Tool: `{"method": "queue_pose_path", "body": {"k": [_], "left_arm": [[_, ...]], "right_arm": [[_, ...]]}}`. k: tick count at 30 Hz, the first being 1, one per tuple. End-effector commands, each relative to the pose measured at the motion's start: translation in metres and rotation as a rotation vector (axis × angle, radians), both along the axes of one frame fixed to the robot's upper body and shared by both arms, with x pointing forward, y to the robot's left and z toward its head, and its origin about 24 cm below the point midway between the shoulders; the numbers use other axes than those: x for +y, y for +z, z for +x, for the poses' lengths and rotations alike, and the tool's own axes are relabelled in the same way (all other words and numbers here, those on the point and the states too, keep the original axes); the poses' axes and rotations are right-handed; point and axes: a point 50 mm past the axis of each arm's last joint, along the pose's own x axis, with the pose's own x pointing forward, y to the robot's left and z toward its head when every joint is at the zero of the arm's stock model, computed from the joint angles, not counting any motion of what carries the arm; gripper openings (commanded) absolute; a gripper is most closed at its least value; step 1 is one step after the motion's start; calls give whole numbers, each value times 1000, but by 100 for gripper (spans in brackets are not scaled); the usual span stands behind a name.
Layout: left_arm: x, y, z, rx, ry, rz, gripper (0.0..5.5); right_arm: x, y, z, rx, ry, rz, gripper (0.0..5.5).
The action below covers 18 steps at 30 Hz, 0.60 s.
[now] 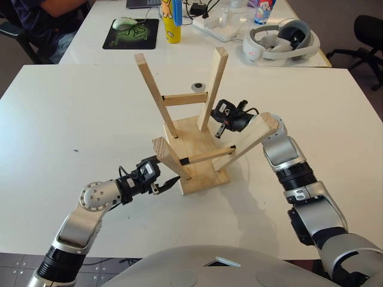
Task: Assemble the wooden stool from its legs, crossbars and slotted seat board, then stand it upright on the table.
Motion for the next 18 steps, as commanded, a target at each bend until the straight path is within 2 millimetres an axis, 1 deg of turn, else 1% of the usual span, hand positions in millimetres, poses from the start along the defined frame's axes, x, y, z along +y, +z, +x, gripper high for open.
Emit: {"method": "queue_pose_path", "body": {"k": [1, 4, 9, 13, 15, 18], "left_arm": [[1, -3, 1, 4, 29, 0, 349], [-3, -2, 5, -15, 41, -19, 349], [-16, 4, 12, -44, 102, -118, 349], [-12, 7, 27, -88, 205, -135, 349], [-9, 9, 35, -106, 255, -142, 349], [-7, 10, 42, -125, 301, -137, 349]], "right_arm": [[1, -4, -3, -9, -27, 7, 0], [2, -3, -2, -25, -53, 17, 0], [1, -3, 0, -44, -104, 50, 0], [3, -4, -1, -45, -149, 107, 0], [2, -3, 1, -50, -184, 130, 0], [-2, -1, 5, -56, -251, 167, 0]]}}
